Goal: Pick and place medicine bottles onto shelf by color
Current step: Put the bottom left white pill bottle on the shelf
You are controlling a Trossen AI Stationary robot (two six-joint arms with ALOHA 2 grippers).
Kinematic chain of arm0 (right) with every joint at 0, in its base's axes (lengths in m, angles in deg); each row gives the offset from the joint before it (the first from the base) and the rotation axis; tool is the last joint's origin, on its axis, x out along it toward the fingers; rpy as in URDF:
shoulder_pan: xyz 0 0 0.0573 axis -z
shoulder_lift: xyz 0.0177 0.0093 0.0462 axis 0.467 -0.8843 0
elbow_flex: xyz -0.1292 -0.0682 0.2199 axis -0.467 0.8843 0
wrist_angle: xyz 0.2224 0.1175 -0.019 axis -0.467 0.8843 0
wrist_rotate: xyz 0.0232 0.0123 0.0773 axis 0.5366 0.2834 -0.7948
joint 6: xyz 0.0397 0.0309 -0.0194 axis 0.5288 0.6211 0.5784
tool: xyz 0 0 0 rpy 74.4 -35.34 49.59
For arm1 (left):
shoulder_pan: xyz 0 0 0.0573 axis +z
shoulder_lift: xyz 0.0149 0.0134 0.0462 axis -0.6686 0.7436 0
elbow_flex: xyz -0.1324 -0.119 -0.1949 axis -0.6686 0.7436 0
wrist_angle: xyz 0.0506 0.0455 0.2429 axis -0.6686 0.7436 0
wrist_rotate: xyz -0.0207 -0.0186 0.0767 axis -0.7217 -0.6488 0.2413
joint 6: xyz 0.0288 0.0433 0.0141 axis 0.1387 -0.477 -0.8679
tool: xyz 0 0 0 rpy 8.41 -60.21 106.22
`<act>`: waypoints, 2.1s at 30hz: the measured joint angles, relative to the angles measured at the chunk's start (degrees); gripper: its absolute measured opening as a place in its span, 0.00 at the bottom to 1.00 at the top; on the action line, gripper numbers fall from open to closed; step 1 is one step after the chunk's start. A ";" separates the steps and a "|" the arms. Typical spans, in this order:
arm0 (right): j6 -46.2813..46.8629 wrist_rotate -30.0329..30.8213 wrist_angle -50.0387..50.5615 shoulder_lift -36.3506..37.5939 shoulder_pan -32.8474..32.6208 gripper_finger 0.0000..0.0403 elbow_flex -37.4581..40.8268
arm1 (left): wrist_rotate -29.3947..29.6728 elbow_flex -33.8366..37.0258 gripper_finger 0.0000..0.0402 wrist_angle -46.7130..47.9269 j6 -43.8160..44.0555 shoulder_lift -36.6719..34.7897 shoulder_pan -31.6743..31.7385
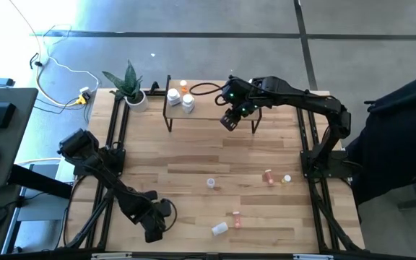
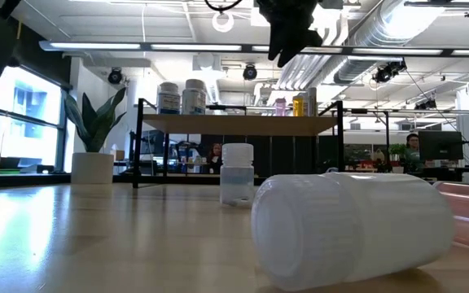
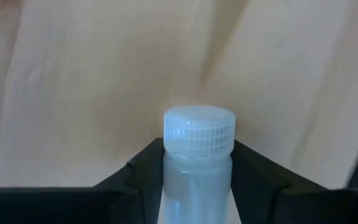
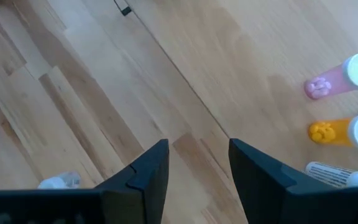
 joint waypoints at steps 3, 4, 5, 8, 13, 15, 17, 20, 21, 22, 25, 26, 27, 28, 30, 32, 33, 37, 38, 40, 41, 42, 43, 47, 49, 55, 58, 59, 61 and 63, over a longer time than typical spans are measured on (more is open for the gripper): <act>-0.06 -2.89 -0.01 0.00 -0.27 0.39 0.00 | 0.33 0.00 0.38 -2.90 -3.21 -0.50 1.26; -0.16 -3.79 -0.03 0.00 -0.45 0.39 0.00 | 0.79 0.00 0.39 -3.94 -4.47 -0.79 1.81; -0.50 -4.66 -0.09 0.00 -0.67 0.39 0.00 | 1.35 -0.02 0.40 -4.89 -5.70 -0.94 2.43; -1.28 -6.68 -0.11 0.00 -1.23 0.39 0.00 | 3.63 -0.01 0.39 -5.79 -9.94 -1.59 4.57; -1.20 -9.75 -0.09 0.00 -1.76 0.39 0.00 | 5.64 -0.02 0.36 -7.12 -18.55 -3.39 9.18; -1.14 -10.38 -0.09 0.00 -1.77 0.39 0.00 | 6.30 -0.02 0.36 -7.51 -22.12 -4.63 11.19; -1.31 -11.03 -0.09 0.00 -1.77 0.39 0.00 | 6.38 -0.02 0.37 -7.61 -25.57 -5.65 13.30; -1.57 -11.24 -0.15 0.00 -1.76 0.39 0.00 | 6.38 -0.02 0.38 -7.42 -30.30 -7.31 16.48; -1.93 -11.24 -0.15 0.00 -1.73 0.39 0.00 | 6.38 -0.02 0.38 -7.49 -31.79 -8.05 17.54; -2.97 -11.26 -0.16 0.00 -1.73 0.39 0.00 | 6.40 -0.02 0.38 -7.44 -33.19 -8.80 18.61; -6.33 -11.22 -0.20 0.00 -1.73 0.39 0.00 | 6.40 -0.02 0.37 -7.71 -37.52 -10.63 21.93; -6.85 -11.22 -0.29 0.00 -1.73 0.39 0.00 | 6.38 -0.02 0.37 -7.62 -38.94 -11.39 23.04; -7.52 -11.22 -0.49 0.00 -1.73 0.39 0.00 | 6.38 -0.02 0.37 -7.78 -40.34 -12.12 24.20; -8.02 -11.22 -0.73 0.00 -1.73 0.39 0.00 | 6.38 -0.02 0.37 -8.32 -41.66 -12.80 25.34; -9.08 -11.22 -1.15 0.00 -1.73 0.39 0.00 | 6.36 -0.02 0.37 -8.82 -44.00 -14.02 27.59; -9.32 -11.22 -1.84 0.00 -1.70 0.39 0.00 | 6.16 -0.02 0.38 -9.79 -46.04 -15.19 29.92; -9.70 -11.21 -2.17 0.00 -1.61 0.39 0.00 | 6.16 -0.02 0.38 -9.94 -46.89 -15.89 30.96; -11.89 -11.24 -3.71 0.00 -0.89 0.39 0.00 | 6.16 -0.02 0.38 -9.88 -49.82 -18.60 34.95; -12.01 -11.22 -4.61 0.00 -0.57 0.39 0.00 | 6.14 -0.02 0.38 -9.73 -50.50 -19.43 35.98; -12.02 -11.16 -6.41 0.00 0.19 0.39 0.00 | 6.12 -0.02 0.38 -10.03 -51.54 -21.09 37.87; -11.78 -11.17 -7.17 0.00 0.55 0.39 0.00 | 6.06 -0.02 0.38 -9.93 -51.95 -21.92 38.80; -11.81 -11.17 -7.95 0.00 0.85 0.39 0.00 | 6.02 -0.02 0.38 -9.90 -52.32 -22.58 39.75; -11.92 -11.16 -8.74 0.00 1.13 0.39 0.00 | 6.02 -0.02 0.38 -10.20 -52.78 -23.19 40.64; -14.95 -11.15 -11.75 0.00 2.10 0.39 0.00 | 6.03 -0.02 0.38 -10.40 -54.46 -25.94 44.25; -17.06 -11.15 -13.60 0.00 2.39 0.39 0.00 | 6.03 -0.02 0.38 -10.66 -54.52 -26.76 45.98; -22.97 -11.16 -20.77 0.00 2.80 0.39 0.00 | 6.10 -0.02 0.38 -15.04 -54.93 -28.39 50.05; -25.06 -11.22 -23.60 0.00 2.80 0.39 0.00 | 6.16 -0.02 0.38 -18.40 -55.15 -28.39 51.45; -25.14 -11.34 -24.31 0.00 2.83 0.39 0.00 | 6.16 -0.02 0.38 -19.52 -55.42 -28.39 51.86; -25.16 -12.01 -24.90 0.00 3.10 0.40 0.00 | 6.18 -0.02 0.38 -21.42 -55.89 -28.39 52.59; -25.16 -13.29 -24.98 0.00 3.46 0.41 0.00 | 6.21 -0.02 0.38 -23.40 -55.99 -28.39 53.18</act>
